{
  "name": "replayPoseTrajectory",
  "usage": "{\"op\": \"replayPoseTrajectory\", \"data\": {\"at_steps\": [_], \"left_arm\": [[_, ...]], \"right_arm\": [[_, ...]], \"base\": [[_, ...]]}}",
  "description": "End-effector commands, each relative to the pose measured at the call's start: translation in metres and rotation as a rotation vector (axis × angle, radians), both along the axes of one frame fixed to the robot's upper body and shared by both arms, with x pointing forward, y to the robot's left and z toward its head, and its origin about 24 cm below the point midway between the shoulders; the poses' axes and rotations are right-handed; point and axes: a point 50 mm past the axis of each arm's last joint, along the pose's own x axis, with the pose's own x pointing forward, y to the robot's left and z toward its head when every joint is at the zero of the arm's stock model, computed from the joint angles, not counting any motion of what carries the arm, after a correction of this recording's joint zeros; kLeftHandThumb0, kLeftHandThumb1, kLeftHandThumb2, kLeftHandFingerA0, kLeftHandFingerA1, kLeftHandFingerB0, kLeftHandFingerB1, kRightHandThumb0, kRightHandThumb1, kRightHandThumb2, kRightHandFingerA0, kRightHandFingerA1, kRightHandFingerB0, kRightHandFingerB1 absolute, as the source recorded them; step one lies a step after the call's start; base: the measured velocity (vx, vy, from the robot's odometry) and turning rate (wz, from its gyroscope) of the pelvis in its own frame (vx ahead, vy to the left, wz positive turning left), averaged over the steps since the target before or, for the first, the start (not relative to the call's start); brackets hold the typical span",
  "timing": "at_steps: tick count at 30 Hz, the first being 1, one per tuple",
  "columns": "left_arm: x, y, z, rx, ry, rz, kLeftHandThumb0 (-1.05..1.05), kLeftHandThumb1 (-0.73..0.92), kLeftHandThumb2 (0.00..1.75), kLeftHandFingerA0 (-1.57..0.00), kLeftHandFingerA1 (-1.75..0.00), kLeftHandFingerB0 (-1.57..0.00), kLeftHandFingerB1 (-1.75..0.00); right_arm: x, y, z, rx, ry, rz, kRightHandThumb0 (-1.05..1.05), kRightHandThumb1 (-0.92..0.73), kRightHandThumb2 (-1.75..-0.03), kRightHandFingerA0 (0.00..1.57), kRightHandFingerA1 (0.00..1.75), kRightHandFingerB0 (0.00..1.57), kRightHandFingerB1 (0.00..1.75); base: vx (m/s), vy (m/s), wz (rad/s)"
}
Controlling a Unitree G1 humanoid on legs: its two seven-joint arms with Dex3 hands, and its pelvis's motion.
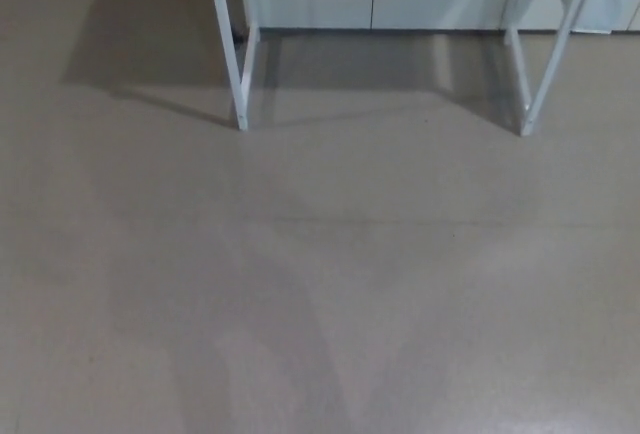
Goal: The robot walks towards a file tray kept in the middle of a desk and uses its right hand to grab a tray and pulls it out towards itself
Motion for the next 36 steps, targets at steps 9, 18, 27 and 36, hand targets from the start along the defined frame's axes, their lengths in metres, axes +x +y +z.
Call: {"op": "replayPoseTrajectory", "data": {"at_steps": [9, 18, 27, 36], "left_arm": [[-0.002, 0.008, 0.005, 0.038, -0.025, -0.032, -0.48, 0.46, 0.69, -0.38, -0.37, -0.3, -0.46], [-0.004, 0.009, 0.004, 0.052, -0.01, -0.04, -0.47, 0.46, 0.68, -0.4, -0.38, -0.34, -0.47], [-0.007, 0.009, 0.004, 0.051, -0.001, -0.043, -0.48, 0.46, 0.68, -0.4, -0.38, -0.34, -0.47], [-0.026, 0.007, 0.002, 0.018, 0.008, -0.061, -0.56, 0.46, 0.67, -0.4, -0.39, -0.31, -0.5]], "right_arm": [[-0.002, 0.0, 0.003, -0.026, -0.007, 0.042, -0.34, -0.66, -0.6, 0.44, 0.46, 0.32, 0.36], [-0.004, 0.002, 0.004, -0.034, 0.001, 0.06, -0.34, -0.67, -0.6, 0.47, 0.45, 0.32, 0.36], [-0.004, 0.004, 0.004, -0.034, 0.013, 0.062, -0.34, -0.67, -0.6, 0.48, 0.45, 0.32, 0.36], [-0.021, 0.0, -0.005, -0.02, 0.071, 0.064, -0.34, -0.67, -0.6, 0.49, 0.45, 0.32, 0.35]], "base": [[0.32, 0.192, 0.0], [0.25, -0.12, 0.12], [0.33, -0.2, 0.14], [0.41, 0.067, -0.16]]}}
